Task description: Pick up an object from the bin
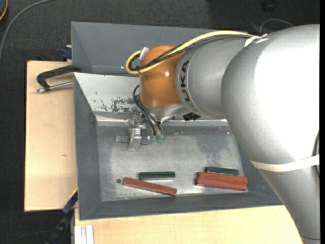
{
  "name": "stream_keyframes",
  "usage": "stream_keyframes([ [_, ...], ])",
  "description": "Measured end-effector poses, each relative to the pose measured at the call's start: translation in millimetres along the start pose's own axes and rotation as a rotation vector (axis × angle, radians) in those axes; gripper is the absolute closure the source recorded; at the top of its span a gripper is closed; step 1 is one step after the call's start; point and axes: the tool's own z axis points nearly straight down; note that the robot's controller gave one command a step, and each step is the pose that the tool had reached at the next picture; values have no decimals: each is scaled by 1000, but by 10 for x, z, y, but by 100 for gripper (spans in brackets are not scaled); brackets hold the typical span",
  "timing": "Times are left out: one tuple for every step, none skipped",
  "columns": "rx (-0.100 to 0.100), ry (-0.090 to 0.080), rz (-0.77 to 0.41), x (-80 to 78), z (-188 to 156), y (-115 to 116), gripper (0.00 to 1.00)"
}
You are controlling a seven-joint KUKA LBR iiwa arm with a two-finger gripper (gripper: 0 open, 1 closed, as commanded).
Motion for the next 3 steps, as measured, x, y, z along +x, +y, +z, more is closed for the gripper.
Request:
stream_keyframes([
  [-1, -2, 0, -9, -162, 6, 100],
  [-3, -10, 0, -41, -845, 21, 100],
  [-1, -3, 0, -53, -946, 28, 100],
])
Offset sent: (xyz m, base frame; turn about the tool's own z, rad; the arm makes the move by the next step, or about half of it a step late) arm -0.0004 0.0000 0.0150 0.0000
